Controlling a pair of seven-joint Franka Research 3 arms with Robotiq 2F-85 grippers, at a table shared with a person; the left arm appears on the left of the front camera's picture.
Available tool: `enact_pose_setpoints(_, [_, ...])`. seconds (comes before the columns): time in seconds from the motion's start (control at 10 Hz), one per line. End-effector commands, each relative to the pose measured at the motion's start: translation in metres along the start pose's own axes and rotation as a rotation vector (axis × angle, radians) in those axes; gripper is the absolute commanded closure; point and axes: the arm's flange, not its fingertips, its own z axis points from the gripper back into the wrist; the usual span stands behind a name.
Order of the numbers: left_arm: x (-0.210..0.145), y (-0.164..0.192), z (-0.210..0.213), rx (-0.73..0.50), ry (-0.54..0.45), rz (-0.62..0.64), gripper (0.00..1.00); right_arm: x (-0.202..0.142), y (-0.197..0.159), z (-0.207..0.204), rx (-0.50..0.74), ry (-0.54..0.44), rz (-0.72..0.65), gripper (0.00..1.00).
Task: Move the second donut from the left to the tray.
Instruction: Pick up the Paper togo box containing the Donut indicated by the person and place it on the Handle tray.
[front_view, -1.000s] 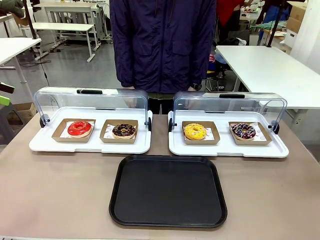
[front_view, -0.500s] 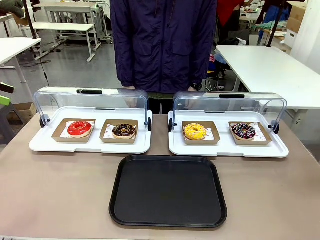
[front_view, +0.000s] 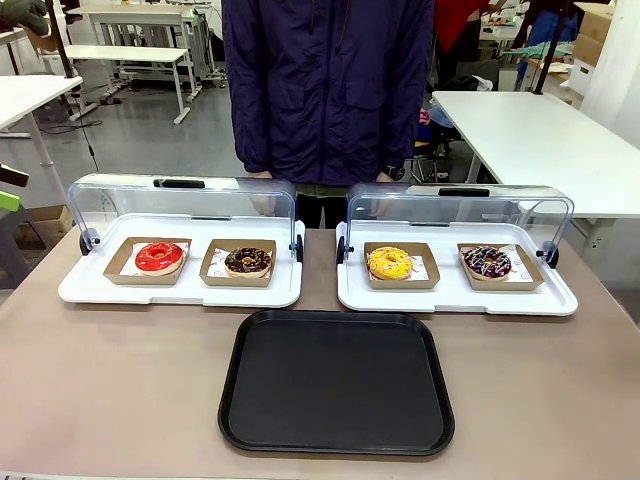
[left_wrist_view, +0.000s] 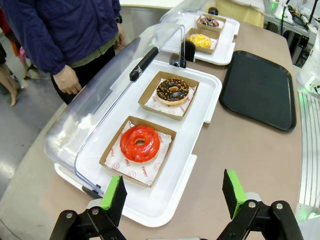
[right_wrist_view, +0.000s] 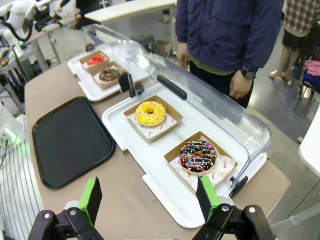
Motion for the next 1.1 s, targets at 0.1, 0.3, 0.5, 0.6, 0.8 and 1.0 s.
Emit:
enact_pose_setpoints(0.1, [0.0004, -0.0001, 0.0003, -0.003, -0.016, -0.004, 0.00, 0.0023, -0.0038, -0.0004, -0.001, -0.028, 0.026, 0.00])
enact_pose_setpoints(0.3, [0.0004, -0.0001, 0.0003, -0.003, -0.016, -0.004, 0.00, 0.0023, -0.0038, -0.0004, -0.001, -0.028, 0.026, 0.00])
enact_pose_setpoints(0.5, [0.0004, -0.0001, 0.0003, -0.003, -0.016, -0.004, 0.00, 0.0023, -0.0038, -0.0004, -0.001, -0.028, 0.026, 0.00])
enact_pose_setpoints(0.6, [0.0004, -0.0001, 0.0003, -0.003, -0.016, -0.004, 0.00, 0.0023, -0.0038, -0.0004, -0.001, -0.028, 0.026, 0.00])
enact_pose_setpoints(0.8, [0.0004, -0.0001, 0.0003, -0.003, -0.016, -0.004, 0.00, 0.0023, -0.0038, -0.0004, -0.001, -0.028, 0.026, 0.00])
enact_pose_setpoints(1.0, [0.0004, -0.0001, 0.0003, -0.003, -0.016, -0.004, 0.00, 0.0023, -0.0038, -0.0004, -0.001, -0.028, 0.026, 0.00])
